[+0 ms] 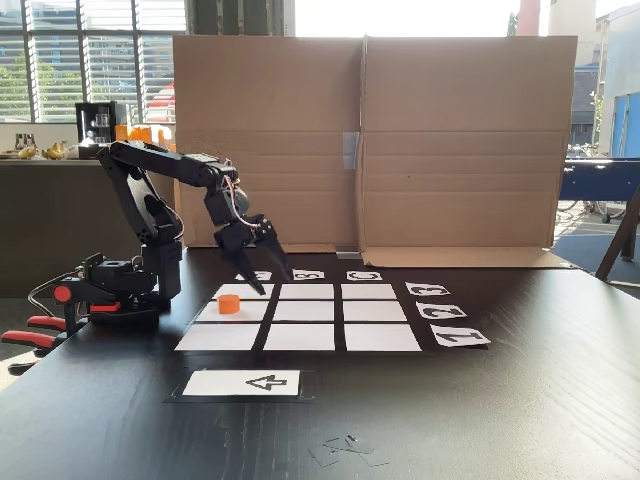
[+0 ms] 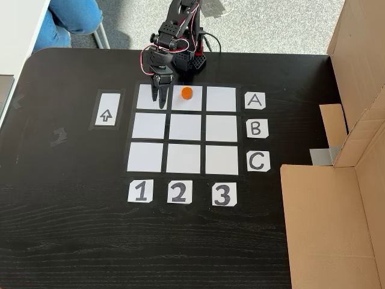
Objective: Pick up the round, orange token and place it in the grid on square A2.
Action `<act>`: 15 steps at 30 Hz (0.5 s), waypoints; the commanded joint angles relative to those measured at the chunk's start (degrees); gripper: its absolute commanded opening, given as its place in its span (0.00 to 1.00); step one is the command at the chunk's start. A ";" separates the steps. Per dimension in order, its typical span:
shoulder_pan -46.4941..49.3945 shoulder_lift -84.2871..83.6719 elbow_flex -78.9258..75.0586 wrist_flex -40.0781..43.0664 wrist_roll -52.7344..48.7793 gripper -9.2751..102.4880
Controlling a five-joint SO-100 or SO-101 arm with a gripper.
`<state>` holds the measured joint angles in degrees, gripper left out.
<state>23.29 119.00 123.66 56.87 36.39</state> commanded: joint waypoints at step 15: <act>38.23 7.65 -22.24 -13.45 14.85 0.28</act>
<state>57.13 124.19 104.06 45.62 49.31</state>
